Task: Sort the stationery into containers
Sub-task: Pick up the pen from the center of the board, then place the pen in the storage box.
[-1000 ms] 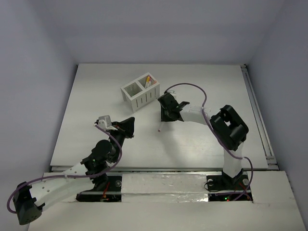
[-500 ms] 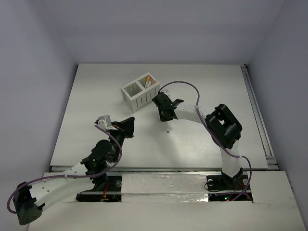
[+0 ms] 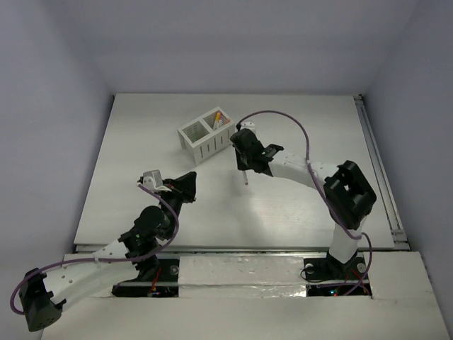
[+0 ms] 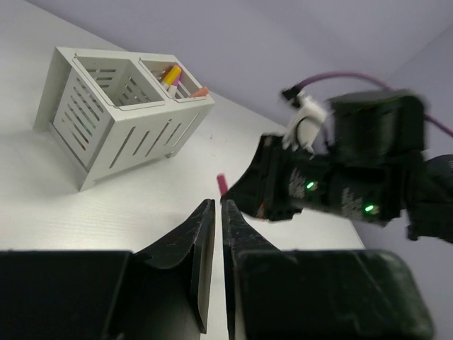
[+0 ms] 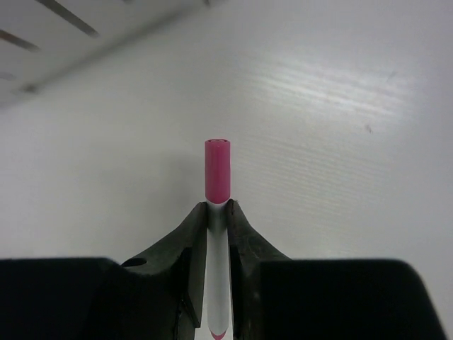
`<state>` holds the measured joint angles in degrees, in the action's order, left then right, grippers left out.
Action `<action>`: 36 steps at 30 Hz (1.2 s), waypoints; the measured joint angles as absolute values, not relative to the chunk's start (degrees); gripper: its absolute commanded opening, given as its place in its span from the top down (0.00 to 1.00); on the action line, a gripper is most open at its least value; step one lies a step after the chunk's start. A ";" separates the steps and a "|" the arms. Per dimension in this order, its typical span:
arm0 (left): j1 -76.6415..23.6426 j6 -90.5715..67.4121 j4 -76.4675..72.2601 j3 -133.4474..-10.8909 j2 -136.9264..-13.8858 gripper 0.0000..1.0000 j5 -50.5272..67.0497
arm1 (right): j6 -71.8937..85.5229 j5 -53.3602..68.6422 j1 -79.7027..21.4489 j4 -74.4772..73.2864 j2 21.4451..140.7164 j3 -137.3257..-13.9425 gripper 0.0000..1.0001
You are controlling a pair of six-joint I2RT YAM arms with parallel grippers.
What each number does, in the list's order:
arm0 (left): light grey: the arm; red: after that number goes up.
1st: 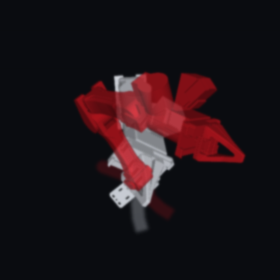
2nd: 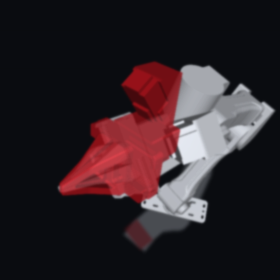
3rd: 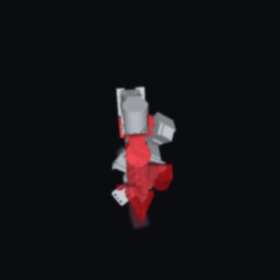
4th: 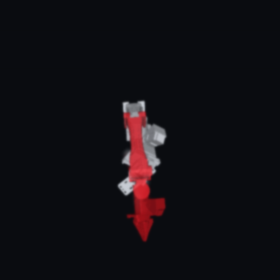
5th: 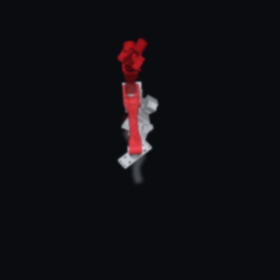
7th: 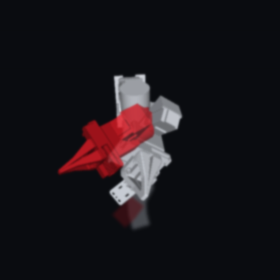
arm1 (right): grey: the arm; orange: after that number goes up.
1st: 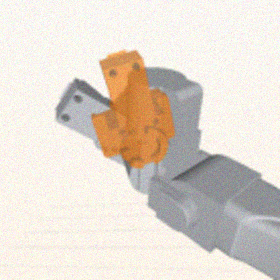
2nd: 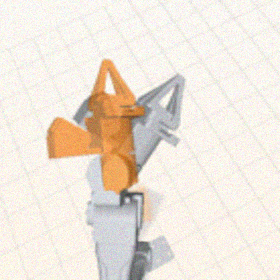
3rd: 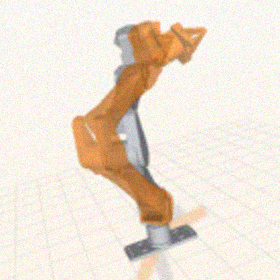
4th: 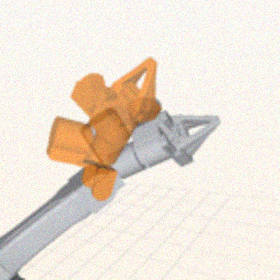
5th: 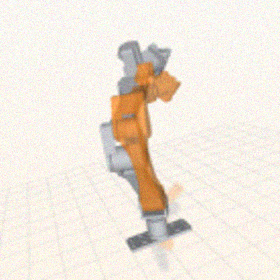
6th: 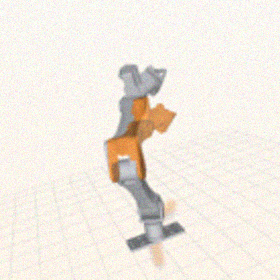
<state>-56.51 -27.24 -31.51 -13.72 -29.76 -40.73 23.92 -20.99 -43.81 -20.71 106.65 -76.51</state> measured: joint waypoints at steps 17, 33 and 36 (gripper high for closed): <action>-56.51 -27.03 -31.38 -13.72 -28.40 0.89 -41.12 | 14.52 -22.33 -41.56 11.49 124.31 -111.42 1.00; -56.51 -27.05 -31.38 -13.72 -28.12 0.88 -41.23 | 8.12 -28.53 -41.52 12.49 131.17 -115.28 0.96; -56.51 -27.05 -31.42 -13.72 -28.34 0.88 -41.23 | 8.14 -28.71 -41.52 12.58 131.17 -115.02 0.88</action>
<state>-56.51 -27.05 -31.42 -13.72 -28.34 -41.23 8.14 -28.71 -41.52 12.58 131.17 -115.02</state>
